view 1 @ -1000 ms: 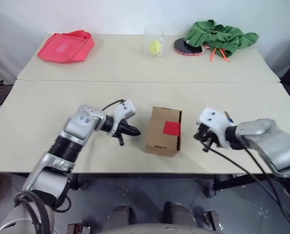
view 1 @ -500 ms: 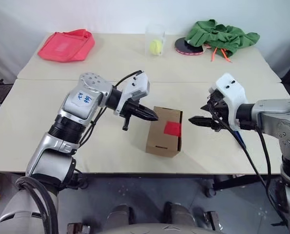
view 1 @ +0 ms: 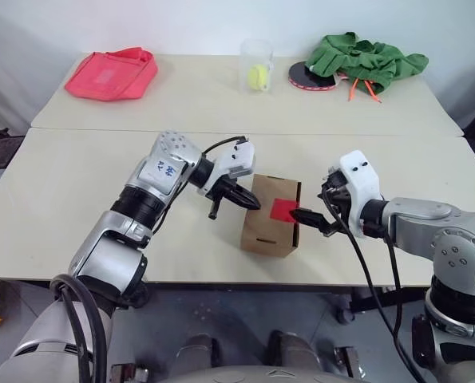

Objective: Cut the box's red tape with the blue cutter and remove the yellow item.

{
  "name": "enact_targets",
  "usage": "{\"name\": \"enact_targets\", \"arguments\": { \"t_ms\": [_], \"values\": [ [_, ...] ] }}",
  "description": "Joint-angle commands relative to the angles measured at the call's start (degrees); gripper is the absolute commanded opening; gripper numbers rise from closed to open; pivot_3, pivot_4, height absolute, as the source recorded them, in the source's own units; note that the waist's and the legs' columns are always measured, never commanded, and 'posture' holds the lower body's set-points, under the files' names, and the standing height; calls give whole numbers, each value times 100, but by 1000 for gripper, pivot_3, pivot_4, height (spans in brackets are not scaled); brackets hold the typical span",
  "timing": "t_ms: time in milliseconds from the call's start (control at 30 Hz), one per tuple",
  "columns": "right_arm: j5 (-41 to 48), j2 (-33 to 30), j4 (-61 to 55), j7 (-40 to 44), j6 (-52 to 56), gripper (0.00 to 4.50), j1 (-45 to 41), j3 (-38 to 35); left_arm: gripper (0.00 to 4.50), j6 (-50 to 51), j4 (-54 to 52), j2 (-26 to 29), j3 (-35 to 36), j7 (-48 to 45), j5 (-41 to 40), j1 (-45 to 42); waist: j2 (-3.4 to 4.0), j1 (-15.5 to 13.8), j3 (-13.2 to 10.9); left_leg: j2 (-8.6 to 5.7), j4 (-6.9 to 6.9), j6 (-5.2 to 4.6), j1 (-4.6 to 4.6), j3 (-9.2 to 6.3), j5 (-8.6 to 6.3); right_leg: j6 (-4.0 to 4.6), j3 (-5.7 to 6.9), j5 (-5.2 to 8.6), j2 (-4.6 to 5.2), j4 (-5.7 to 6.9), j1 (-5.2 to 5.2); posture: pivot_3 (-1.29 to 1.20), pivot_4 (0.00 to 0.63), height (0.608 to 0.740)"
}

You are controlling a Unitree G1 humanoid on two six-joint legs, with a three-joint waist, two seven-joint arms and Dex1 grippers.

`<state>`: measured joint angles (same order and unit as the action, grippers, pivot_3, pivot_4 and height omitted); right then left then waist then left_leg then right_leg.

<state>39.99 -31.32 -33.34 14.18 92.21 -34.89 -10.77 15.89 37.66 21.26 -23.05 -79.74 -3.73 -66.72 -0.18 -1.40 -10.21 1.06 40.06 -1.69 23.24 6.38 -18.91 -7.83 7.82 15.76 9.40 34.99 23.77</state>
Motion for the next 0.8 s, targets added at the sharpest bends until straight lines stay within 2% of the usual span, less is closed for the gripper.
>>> {"name": "enact_targets", "arguments": {
  "t_ms": [33,267,467,800],
  "values": [
    [233,-7,7,-439,29,4489,148,-78,0,-260,193,-166,-59,-99,184,-119,0,5,0,0,0,-2,0,0,-1,0,-1,0,0,0,-1,0,150,740],
    [688,-213,73,-909,29,4489,487,-85,0,-384,279,-254,-85,-291,357,-129,-1,6,1,1,-1,-5,-5,0,-3,0,-2,0,0,0,-3,0,150,740],
    [833,-642,198,-1006,29,4489,820,56,0,-412,249,-245,-125,-394,442,-70,-13,5,10,1,0,-11,-8,-6,-6,0,-3,0,0,-3,-9,0,150,740],
    [652,-861,466,-960,29,4489,806,562,0,-426,244,-227,-132,-433,516,-23,-42,5,32,3,1,-17,-16,-12,-9,0,-6,0,1,-5,-17,0,150,740]
  ]
}}
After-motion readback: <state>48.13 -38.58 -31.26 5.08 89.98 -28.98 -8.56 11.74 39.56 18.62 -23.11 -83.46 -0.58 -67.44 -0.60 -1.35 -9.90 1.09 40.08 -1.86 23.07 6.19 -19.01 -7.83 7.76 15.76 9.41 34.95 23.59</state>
